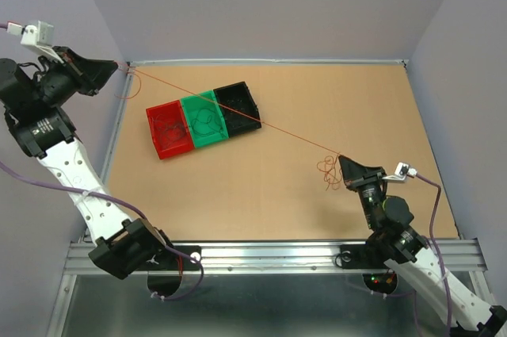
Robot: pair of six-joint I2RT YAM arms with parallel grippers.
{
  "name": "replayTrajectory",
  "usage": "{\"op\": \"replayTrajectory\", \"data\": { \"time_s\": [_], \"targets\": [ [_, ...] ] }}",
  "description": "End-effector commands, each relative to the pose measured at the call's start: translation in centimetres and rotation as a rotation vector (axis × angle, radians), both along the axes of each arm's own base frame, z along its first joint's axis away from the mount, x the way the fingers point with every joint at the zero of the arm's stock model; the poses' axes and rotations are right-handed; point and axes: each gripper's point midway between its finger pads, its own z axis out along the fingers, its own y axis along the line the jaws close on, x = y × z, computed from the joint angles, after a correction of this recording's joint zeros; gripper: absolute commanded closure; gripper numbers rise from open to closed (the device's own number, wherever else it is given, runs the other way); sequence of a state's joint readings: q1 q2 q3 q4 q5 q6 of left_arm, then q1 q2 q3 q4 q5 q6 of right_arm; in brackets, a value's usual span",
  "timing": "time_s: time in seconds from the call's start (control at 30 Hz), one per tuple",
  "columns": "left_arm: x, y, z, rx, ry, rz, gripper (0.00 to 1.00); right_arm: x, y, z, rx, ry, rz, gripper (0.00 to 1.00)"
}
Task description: Untangle the cables
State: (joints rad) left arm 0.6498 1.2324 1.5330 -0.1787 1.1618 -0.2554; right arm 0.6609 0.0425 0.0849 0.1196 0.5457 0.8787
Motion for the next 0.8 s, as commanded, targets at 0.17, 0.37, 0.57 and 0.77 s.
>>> {"op": "replayTrajectory", "data": {
  "time_s": [0.17,0.37,0.57,0.77],
  "targets": [
    [-4.0,16.8,8.5,0.062,-0.277,0.470,1.00,-1.2,-12.5,-7.0,-0.006,0.257,-0.682,0.99],
    [-3.2,8.2,8.0,0.245,-0.337,0.305,1.00,0.8,-5.2,0.2,-0.239,0.029,-0.266,0.99],
    [-5.5,-5.4,10.8,0.322,-0.536,0.089,1.00,2.7,3.9,5.1,-0.365,-0.089,0.117,0.99],
    [-3.1,-7.9,5.3,0.318,-0.478,0.000,1.00,5.9,7.8,3.3,-0.508,0.027,0.227,0.99]
  ]
}}
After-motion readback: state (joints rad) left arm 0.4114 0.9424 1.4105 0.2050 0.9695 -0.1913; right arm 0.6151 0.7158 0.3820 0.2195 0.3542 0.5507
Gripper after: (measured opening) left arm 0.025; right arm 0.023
